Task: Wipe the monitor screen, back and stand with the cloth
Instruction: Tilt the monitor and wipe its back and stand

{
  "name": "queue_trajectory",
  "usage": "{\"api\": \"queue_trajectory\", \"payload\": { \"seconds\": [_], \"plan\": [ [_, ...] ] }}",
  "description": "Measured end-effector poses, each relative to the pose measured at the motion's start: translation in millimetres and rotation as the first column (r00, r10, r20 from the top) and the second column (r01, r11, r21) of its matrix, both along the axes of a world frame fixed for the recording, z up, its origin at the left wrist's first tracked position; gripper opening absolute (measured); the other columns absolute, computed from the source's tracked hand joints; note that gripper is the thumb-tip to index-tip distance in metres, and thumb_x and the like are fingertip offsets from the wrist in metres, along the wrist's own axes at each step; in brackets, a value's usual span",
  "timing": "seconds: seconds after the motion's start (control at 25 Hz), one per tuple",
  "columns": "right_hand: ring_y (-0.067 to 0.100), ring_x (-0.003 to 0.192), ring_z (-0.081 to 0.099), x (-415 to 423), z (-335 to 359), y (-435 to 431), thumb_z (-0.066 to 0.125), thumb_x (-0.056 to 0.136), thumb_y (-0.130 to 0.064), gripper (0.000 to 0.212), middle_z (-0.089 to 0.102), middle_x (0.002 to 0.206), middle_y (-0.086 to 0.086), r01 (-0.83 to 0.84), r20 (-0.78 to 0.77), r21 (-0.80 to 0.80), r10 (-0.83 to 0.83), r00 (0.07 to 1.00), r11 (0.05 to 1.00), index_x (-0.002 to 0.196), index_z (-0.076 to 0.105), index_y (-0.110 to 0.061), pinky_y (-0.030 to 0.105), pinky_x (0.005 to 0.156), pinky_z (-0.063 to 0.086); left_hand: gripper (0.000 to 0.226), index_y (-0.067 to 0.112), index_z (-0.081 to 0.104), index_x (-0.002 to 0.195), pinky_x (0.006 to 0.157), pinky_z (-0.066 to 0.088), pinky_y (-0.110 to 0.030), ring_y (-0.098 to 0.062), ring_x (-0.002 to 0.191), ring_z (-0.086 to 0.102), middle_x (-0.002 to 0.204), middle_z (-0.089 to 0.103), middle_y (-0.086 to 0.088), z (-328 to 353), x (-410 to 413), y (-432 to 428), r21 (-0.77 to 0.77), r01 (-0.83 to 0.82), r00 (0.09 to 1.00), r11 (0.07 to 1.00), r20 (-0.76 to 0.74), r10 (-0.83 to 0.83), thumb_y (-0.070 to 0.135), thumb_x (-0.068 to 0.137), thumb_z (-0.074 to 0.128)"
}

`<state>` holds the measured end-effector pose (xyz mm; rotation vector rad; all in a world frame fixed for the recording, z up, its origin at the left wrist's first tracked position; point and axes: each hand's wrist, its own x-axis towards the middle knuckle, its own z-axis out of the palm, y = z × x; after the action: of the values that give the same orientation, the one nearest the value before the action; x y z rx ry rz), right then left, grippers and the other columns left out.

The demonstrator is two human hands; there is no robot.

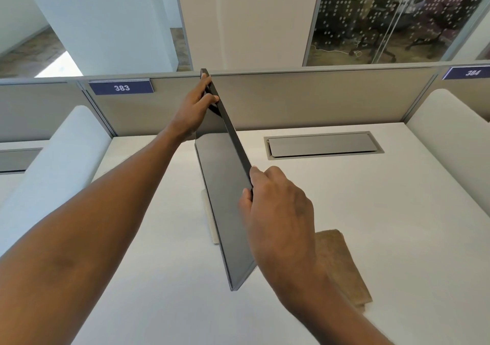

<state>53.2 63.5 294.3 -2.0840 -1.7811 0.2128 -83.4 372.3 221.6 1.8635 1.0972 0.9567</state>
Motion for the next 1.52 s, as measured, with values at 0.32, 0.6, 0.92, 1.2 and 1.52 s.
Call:
{"api": "queue_trajectory", "payload": {
  "seconds": [0.32, 0.6, 0.92, 1.2, 1.52],
  "plan": [
    [0.014, 0.119, 0.057, -14, 9, -7, 0.036, 0.112, -0.028, 0.047, 0.052, 0.139, 0.0, -0.11, -0.113, -0.056, 0.103, 0.988, 0.992, 0.158, 0.035, -0.018, 0.02, 0.091, 0.044, 0.067, 0.013, 0.049, 0.154, 0.097, 0.047, -0.023, -0.032, 0.139, 0.049, 0.157, 0.047, -0.016, 11, 4, -13, -0.047, 0.021, 0.998, 0.999, 0.059, -0.018, 0.026, 0.088, 0.053],
    [0.017, 0.127, 0.052, -28, 4, -11, 0.041, 0.112, -0.029, 0.05, 0.045, 0.145, 0.002, -0.162, -0.182, -0.118, 0.139, 0.973, 0.98, 0.159, 0.03, -0.015, 0.029, 0.104, 0.048, 0.05, 0.037, 0.063, 0.129, 0.108, 0.043, -0.026, -0.004, 0.122, 0.055, 0.135, 0.057, 0.008, 14, 9, -20, -0.092, 0.058, 0.995, 0.994, 0.084, -0.05, 0.013, 0.088, 0.048],
    [0.027, 0.134, 0.047, -47, -12, -12, 0.056, 0.107, -0.024, 0.058, 0.038, 0.155, 0.015, -0.257, -0.151, -0.116, 0.239, 0.959, 0.959, 0.157, 0.03, -0.007, 0.041, 0.11, 0.052, 0.065, 0.015, 0.055, 0.147, 0.097, 0.048, -0.02, 0.011, 0.108, 0.059, 0.14, 0.058, 0.009, 7, 21, -7, -0.125, 0.105, 0.986, 0.987, 0.143, -0.087, 0.015, 0.083, 0.044],
    [0.028, 0.133, 0.053, -69, -11, -6, 0.067, 0.101, -0.028, 0.071, 0.043, 0.153, 0.016, -0.234, -0.169, -0.134, 0.21, 0.963, 0.963, 0.158, 0.033, -0.003, 0.038, 0.106, 0.052, 0.069, 0.016, 0.058, 0.143, 0.104, 0.043, -0.017, 0.003, 0.126, 0.055, 0.146, 0.057, 0.005, 4, 38, 4, -0.1, 0.149, 0.982, 0.984, 0.132, -0.136, 0.022, 0.075, 0.046],
    [0.021, 0.062, 0.07, -93, -26, 8, 0.105, 0.037, -0.044, 0.067, 0.074, 0.079, 0.013, -0.141, -0.092, 0.04, 0.145, 0.985, 0.989, 0.083, 0.083, -0.001, 0.027, 0.047, 0.06, 0.068, 0.014, 0.053, 0.143, 0.114, 0.034, -0.018, -0.017, 0.149, 0.039, 0.161, 0.045, -0.013, 5, 49, 20, -0.082, 0.249, 0.968, 0.965, 0.058, -0.245, 0.013, 0.077, 0.039]
  ]
}}
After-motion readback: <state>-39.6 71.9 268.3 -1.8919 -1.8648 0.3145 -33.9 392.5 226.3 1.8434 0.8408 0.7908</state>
